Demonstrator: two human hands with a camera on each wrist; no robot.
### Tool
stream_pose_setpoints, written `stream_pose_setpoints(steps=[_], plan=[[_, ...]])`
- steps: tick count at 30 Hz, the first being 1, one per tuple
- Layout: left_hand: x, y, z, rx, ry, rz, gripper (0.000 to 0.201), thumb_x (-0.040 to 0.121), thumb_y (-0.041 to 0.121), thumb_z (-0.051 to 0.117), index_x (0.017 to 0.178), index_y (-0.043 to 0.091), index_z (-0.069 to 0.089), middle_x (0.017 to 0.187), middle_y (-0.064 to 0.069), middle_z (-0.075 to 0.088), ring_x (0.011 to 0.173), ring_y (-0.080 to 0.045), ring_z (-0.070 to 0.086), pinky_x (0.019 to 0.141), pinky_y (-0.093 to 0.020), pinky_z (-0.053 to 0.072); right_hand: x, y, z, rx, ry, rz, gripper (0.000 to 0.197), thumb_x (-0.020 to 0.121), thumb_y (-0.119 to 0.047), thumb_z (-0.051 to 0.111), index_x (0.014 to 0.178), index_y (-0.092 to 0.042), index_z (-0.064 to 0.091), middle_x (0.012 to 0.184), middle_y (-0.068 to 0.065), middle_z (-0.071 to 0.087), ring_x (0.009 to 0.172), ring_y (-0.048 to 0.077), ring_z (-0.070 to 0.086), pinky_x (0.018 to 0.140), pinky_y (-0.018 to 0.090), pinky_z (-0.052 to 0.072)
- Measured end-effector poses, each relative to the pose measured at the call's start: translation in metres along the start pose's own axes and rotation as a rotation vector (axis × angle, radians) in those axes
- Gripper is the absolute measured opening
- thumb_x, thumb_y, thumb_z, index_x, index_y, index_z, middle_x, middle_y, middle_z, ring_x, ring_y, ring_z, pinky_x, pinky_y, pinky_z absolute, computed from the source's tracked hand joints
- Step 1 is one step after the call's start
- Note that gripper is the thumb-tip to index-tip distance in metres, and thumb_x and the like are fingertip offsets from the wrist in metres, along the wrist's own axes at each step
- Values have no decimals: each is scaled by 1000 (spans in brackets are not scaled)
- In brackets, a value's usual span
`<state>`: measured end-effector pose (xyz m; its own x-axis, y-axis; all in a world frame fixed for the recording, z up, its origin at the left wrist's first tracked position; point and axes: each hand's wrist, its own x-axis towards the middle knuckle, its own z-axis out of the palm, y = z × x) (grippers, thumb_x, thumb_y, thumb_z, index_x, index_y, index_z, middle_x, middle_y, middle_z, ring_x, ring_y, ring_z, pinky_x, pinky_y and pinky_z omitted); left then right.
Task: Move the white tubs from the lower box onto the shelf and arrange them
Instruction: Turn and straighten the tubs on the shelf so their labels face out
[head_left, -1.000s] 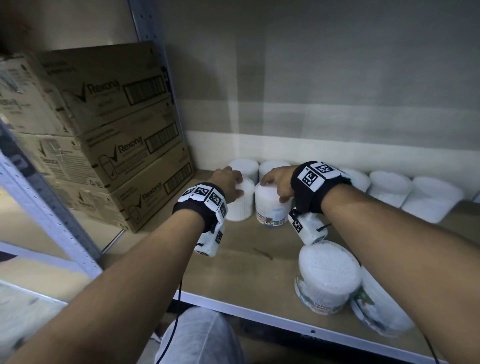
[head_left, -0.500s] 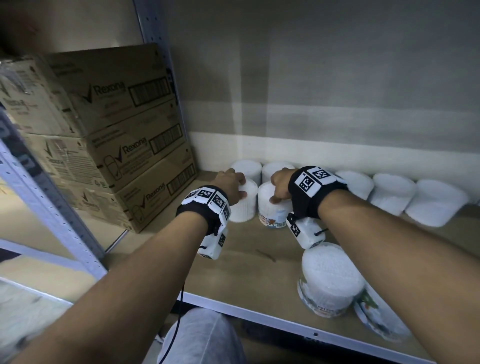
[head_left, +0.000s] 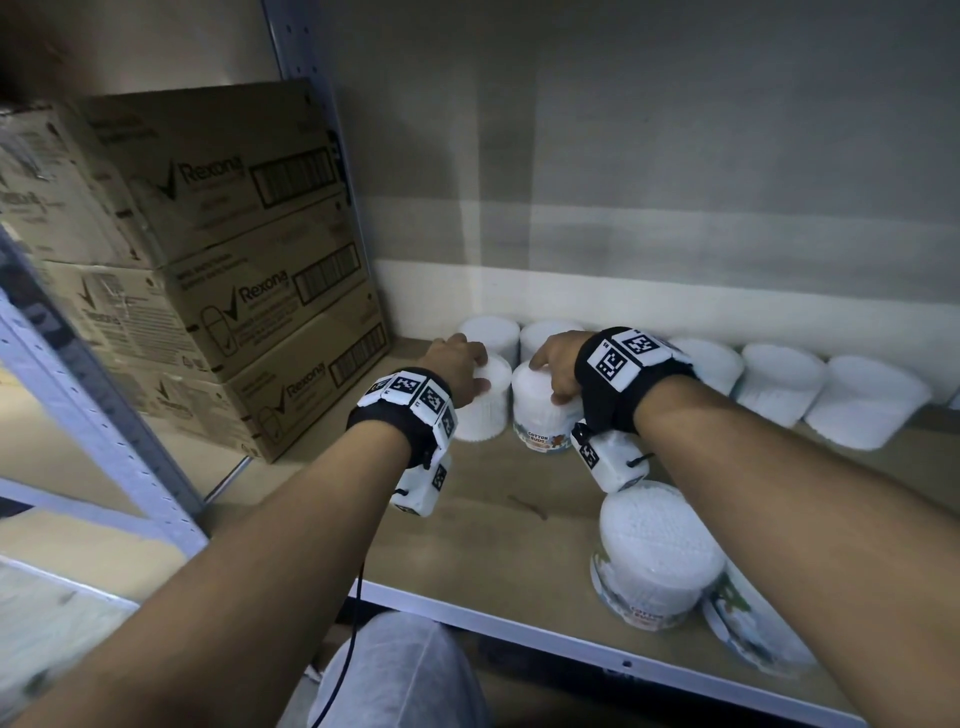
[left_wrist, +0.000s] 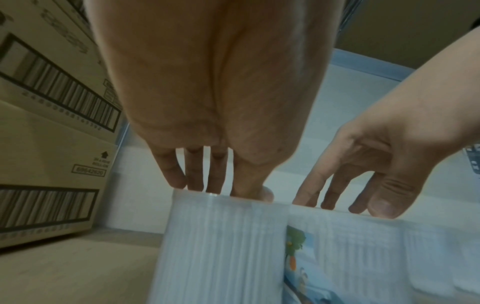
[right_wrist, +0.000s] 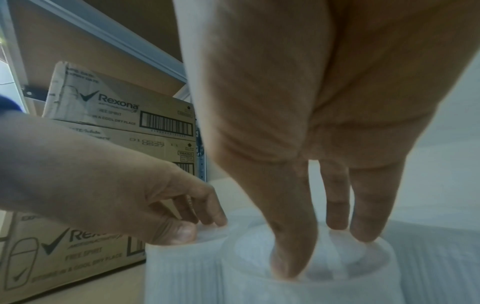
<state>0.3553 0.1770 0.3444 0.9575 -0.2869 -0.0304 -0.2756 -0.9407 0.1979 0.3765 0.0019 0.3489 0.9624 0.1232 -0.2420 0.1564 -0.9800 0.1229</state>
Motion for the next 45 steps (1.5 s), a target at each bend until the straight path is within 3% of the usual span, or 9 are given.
stream_pose_setpoints(steps=[4, 9, 13, 19, 25, 30, 34, 41, 45], plan=[[0, 1, 0, 3, -6, 0, 40, 92, 30, 57, 129, 17, 50, 136, -10, 43, 124, -32, 41, 103, -43, 39, 0, 2, 1, 38, -8, 5, 72, 48, -38, 71, 119, -32, 59, 120, -2, 64, 104, 24, 63, 92, 37, 53], [1, 1, -1, 15, -10, -4, 40, 92, 31, 56, 130, 18, 49, 135, -9, 44, 124, -31, 42, 103, -44, 39, -3, 7, 1, 129, -34, 5, 68, 61, -48, 74, 125, -31, 57, 127, -3, 61, 114, 24, 59, 96, 32, 46], [1, 1, 0, 6, -9, -6, 40, 91, 29, 57, 129, 19, 50, 134, -8, 45, 124, -30, 43, 103, -43, 39, 0, 6, 4, 129, -5, -4, 71, 55, -54, 73, 121, -32, 58, 122, -4, 64, 107, 23, 62, 95, 35, 49], [1, 0, -8, -32, -46, 42, 44, 91, 13, 58, 134, 19, 50, 142, -6, 46, 129, -25, 45, 106, -32, 35, -5, 8, 3, 123, -1, 3, 78, 59, -54, 75, 131, -33, 52, 130, -5, 60, 115, 23, 59, 100, 37, 46], [7, -4, -18, -52, -139, 96, 58, 81, -6, 49, 126, 29, 56, 139, -1, 50, 127, -23, 48, 105, -32, 40, -7, 8, 3, 159, 23, 14, 74, 52, -55, 71, 122, -34, 57, 122, -6, 65, 107, 24, 62, 95, 39, 49], [8, 2, -4, -71, 23, 47, 38, 87, 19, 56, 125, 16, 57, 132, -9, 53, 121, -26, 51, 99, -30, 42, -6, 7, 2, 145, 14, 12, 77, 50, -56, 71, 122, -36, 56, 123, -7, 64, 108, 24, 61, 95, 40, 49], [11, 5, 3, -47, 65, 30, 44, 89, 34, 59, 127, 12, 55, 132, -11, 50, 123, -27, 47, 102, -32, 38, -2, 7, 4, 145, 18, 14, 75, 48, -57, 70, 119, -38, 56, 118, -7, 66, 103, 24, 62, 92, 41, 50], [10, 1, -6, -56, 9, 56, 42, 87, 27, 63, 126, 15, 56, 132, -8, 53, 120, -25, 51, 99, -30, 40, 2, 4, 5, 112, 26, 22, 76, 43, -57, 69, 114, -33, 54, 103, -6, 70, 90, 26, 66, 86, 40, 54], [8, -1, -13, -49, -46, 101, 41, 86, 15, 62, 127, 21, 57, 133, -6, 53, 122, -23, 50, 101, -28, 39, -3, 4, 2, 118, 17, 19, 75, 47, -56, 70, 118, -33, 58, 111, -5, 69, 97, 25, 65, 90, 39, 53]])
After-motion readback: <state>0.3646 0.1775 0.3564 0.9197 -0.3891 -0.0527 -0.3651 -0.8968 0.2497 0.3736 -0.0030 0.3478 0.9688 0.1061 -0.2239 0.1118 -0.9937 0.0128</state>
